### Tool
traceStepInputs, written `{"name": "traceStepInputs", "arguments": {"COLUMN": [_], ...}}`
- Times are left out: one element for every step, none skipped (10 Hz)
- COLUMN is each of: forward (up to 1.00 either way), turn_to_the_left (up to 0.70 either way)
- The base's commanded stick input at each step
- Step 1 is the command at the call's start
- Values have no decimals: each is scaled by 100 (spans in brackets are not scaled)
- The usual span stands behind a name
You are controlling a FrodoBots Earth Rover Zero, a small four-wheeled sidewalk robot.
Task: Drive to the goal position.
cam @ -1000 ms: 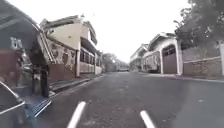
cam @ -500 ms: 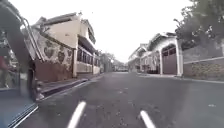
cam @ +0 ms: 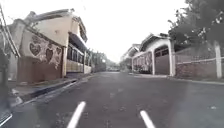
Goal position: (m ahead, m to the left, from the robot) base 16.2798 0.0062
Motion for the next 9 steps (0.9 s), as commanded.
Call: {"name": "traceStepInputs", "arguments": {"forward": [70,70,70,70,70,70,70,70,70], "turn_to_the_left": [-1,0,0,0,0,0,0,0,0]}}
